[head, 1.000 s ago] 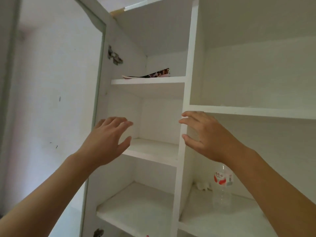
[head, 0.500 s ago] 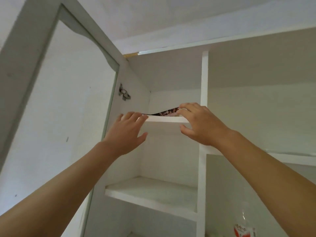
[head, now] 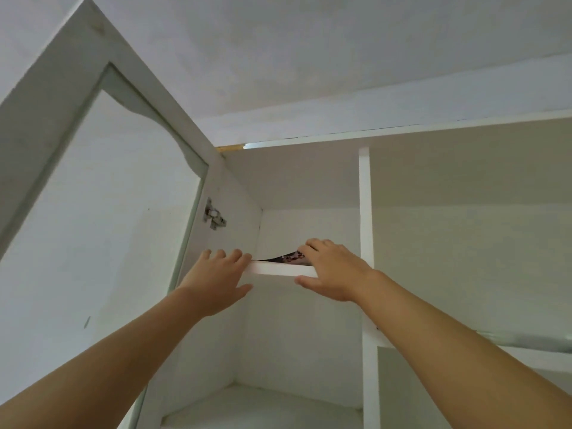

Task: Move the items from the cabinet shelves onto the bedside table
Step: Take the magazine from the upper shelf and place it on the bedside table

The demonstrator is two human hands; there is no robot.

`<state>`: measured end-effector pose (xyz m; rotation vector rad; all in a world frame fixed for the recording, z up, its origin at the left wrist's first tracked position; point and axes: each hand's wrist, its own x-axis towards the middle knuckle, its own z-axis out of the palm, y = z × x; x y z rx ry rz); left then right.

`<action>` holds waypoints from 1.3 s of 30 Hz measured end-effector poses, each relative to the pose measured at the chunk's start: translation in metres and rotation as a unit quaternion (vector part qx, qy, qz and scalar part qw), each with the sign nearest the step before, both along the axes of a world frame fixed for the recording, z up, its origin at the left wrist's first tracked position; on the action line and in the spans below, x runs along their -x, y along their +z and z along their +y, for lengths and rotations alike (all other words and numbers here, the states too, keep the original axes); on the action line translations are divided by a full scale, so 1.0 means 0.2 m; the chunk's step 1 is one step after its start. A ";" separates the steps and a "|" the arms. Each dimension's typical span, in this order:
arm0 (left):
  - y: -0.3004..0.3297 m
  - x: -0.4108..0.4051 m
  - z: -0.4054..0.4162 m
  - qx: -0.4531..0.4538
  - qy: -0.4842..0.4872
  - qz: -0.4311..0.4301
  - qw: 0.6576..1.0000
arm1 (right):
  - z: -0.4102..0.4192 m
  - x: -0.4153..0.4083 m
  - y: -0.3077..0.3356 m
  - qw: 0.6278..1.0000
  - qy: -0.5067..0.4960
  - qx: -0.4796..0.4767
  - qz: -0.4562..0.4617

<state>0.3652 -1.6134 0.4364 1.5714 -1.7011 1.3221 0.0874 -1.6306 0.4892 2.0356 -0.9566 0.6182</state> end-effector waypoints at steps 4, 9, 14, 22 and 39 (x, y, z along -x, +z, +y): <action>-0.03 0.01 -0.07 0.010 -0.033 0.024 0.999 | -0.02 -0.02 0.03 1.000 0.010 -0.011 -0.020; -0.06 0.01 -0.11 0.024 -0.076 0.053 0.995 | -0.04 -0.04 0.02 1.000 -0.003 0.001 -0.015; -0.07 0.02 -0.08 0.025 -0.080 0.064 0.994 | 0.01 -0.03 0.01 0.998 -0.015 -0.047 -0.035; -0.08 0.05 -0.02 0.028 -0.096 0.085 0.991 | 0.03 -0.03 0.02 0.995 -0.002 -0.064 -0.074; -0.04 0.06 0.31 0.095 -0.136 0.092 0.982 | 0.15 0.06 -0.05 0.992 0.070 0.025 -0.101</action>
